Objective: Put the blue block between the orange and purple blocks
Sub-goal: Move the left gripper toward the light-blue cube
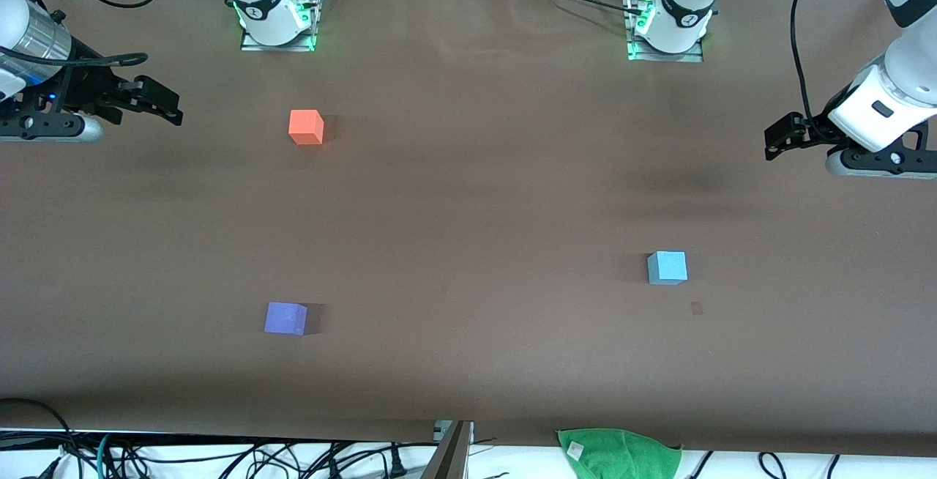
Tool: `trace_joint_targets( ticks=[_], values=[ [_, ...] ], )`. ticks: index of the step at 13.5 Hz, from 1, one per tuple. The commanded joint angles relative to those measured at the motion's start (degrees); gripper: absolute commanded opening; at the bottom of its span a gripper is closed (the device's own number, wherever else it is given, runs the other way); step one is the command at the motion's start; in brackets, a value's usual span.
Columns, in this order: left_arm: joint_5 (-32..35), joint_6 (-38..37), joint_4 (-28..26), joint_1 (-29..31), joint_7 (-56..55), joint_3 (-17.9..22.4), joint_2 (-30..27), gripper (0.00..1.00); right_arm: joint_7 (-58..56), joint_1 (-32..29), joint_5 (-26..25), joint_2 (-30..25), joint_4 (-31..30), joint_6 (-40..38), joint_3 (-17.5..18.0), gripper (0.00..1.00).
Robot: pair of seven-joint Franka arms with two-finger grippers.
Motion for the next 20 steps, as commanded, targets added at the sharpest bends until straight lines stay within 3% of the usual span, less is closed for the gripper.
trace_joint_targets(
  ticks=[1,5,20],
  values=[
    [-0.6,-1.5,1.8,0.2,0.2,0.0,0.7,1.0,0.3,0.0,0.9,-0.5,0.2,0.0,0.2,0.99],
    [-0.5,-1.5,1.8,-0.4,-0.1,0.0,0.7,1.0,0.2,0.0,0.7,-0.4,0.5,4.3,0.2,0.99],
    [-1.2,-1.5,2.5,0.2,-0.1,0.0,3.0,1.0,-0.3,-0.2,0.0,-0.5,0.5,3.9,-0.1,0.99]
  ],
)
